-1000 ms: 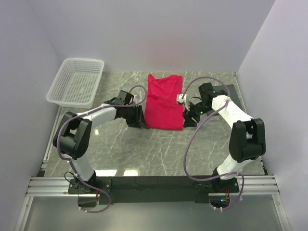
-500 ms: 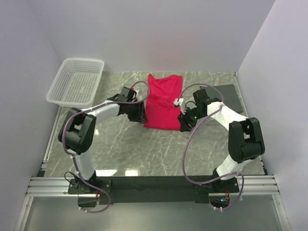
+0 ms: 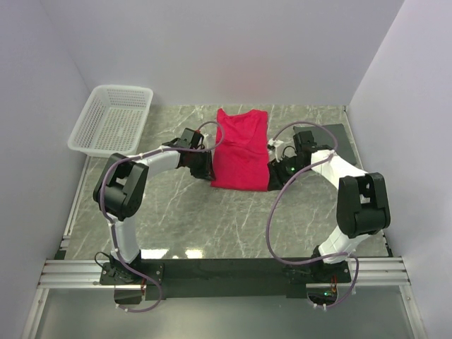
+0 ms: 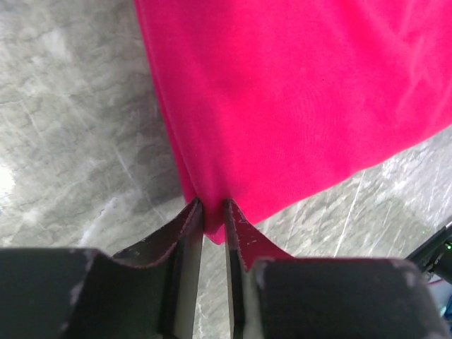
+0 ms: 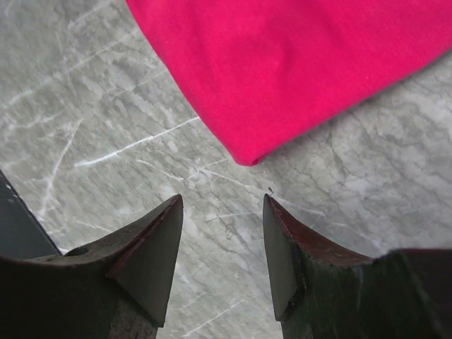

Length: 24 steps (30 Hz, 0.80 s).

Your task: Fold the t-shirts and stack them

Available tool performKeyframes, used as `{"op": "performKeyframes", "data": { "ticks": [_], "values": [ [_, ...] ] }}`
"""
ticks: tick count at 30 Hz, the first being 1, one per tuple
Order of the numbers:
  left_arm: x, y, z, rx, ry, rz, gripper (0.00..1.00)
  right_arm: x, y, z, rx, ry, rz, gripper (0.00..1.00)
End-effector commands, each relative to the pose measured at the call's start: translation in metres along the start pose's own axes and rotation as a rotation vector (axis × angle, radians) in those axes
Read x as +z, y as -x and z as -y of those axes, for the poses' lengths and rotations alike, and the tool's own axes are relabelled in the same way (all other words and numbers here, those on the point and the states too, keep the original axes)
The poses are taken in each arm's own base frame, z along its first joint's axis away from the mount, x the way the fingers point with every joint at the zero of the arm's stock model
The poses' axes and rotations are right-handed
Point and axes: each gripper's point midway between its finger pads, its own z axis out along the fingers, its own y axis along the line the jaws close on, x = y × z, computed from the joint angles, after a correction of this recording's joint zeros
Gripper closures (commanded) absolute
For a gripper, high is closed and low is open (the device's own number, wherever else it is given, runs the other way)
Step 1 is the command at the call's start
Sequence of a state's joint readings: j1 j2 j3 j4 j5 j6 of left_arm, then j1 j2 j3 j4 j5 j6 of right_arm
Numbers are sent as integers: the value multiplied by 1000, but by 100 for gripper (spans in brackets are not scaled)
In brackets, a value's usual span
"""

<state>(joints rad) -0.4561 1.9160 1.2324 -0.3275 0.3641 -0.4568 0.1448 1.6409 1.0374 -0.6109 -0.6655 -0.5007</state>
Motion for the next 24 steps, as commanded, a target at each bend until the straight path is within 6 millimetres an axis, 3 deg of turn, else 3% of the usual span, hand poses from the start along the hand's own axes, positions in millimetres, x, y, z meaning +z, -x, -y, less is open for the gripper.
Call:
{"op": "performKeyframes", "data": {
  "ticks": [1,8,24],
  "values": [
    [-9,2,16,45,-56,5,77,-4,9,5,107,7,34,45],
    [-14,-21,15,34,-89,-25,78,5,14,6,249,88,18,46],
    [-15,-15,28,6,-144,1,78,30,15,0,326,197,-34,60]
  ]
}}
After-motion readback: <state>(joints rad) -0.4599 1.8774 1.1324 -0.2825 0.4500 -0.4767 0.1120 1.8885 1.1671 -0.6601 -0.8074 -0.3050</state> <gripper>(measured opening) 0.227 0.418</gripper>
